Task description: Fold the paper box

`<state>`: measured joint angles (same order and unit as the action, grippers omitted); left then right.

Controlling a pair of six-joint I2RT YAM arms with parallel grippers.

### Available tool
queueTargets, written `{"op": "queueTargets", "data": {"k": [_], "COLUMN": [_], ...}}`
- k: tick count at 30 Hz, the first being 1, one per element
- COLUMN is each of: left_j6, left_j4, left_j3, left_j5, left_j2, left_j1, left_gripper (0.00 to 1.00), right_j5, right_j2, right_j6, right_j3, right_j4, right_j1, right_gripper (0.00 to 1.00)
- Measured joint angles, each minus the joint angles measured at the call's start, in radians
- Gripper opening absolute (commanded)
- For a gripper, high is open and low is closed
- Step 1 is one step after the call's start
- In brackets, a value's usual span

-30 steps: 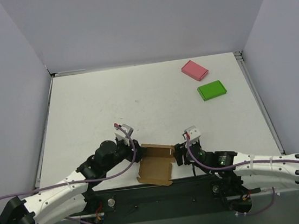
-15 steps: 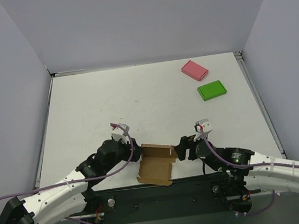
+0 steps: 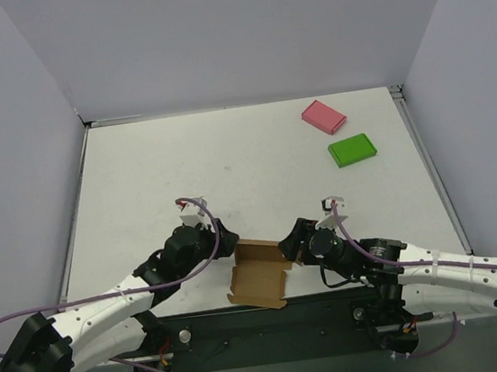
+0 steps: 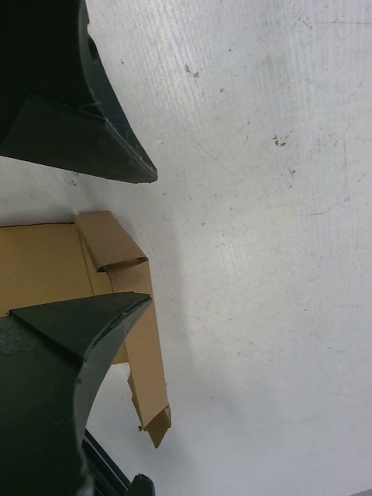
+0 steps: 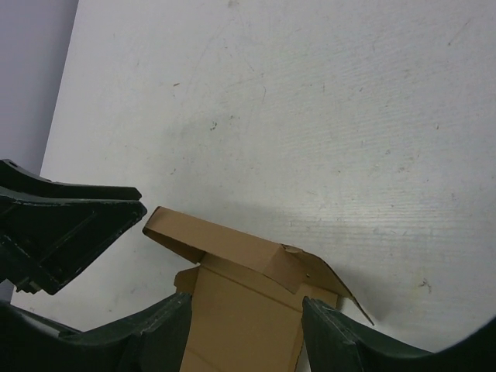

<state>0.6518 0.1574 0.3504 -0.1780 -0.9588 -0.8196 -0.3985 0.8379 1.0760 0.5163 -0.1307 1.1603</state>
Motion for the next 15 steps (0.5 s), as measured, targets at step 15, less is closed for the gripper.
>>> {"op": "queueTargets", "data": {"k": [15], "left_j6": [0.055], "left_j4": [0.143], "left_j3": [-0.061], "left_j5": [0.034], "left_j2": [-0.022], "left_j1": [0.024], "left_gripper": [0.67], "right_j5": [0.007], "right_j2": [0.063], "right_j6": [0.081], "right_j3": [-0.012], "right_j4": [0.064], "right_j1": [-0.003], "right_gripper": [0.59]}}
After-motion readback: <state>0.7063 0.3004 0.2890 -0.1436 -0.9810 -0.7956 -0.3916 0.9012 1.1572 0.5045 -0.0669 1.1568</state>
